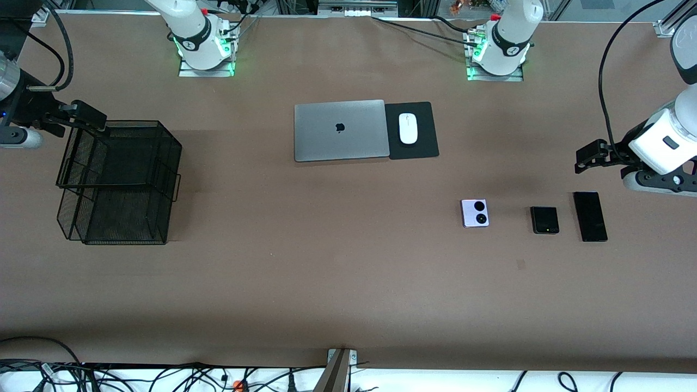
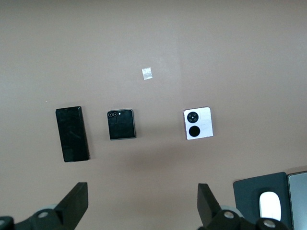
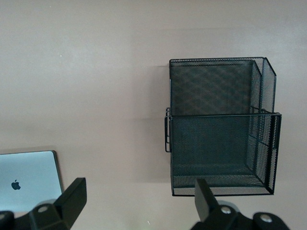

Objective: Place phones with both arms
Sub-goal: 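Move the left gripper down over the white flip phone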

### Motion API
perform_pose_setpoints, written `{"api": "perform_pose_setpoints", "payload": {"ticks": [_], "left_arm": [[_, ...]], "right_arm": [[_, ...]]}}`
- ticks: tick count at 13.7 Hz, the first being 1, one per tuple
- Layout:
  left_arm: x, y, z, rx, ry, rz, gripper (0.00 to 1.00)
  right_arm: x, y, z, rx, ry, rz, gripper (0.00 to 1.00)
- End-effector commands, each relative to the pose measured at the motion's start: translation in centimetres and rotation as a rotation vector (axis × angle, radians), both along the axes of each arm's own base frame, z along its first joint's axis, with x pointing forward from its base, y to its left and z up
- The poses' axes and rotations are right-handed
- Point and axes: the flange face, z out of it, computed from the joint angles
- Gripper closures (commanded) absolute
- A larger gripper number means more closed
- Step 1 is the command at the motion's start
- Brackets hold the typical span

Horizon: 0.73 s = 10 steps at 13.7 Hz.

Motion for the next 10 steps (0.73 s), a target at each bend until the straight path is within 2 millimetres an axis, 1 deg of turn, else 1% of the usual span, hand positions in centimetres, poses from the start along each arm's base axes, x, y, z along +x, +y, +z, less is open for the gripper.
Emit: {"api": "perform_pose_setpoints", "payload": {"ticks": [1,5,7,10], "left_arm": [[-0.5,-0.1,1.0,-0.022,0.011,0.001,0.0],[-0.3,-0.2,1.4,-0.027,0.004,0.009,0.0],[-0.6,-0.4,0.9,-0.028,0.028,-0.01,0.0],[-0.3,-1.2,-1.6,-0.033,0.09,-0.009,0.0]], "right_arm": [[-0.2,0.4,0.6,0.016,-0.001,0.002,0.0],[-0.2,0.3,0.6,0.015,-0.001,0.004,0.0],[-0.2,0.3,0.7,0.012,-0.004,0.003,0.0],[0.0,-0.2,0.4,0.012,-0.001,-0.004,0.0]]}}
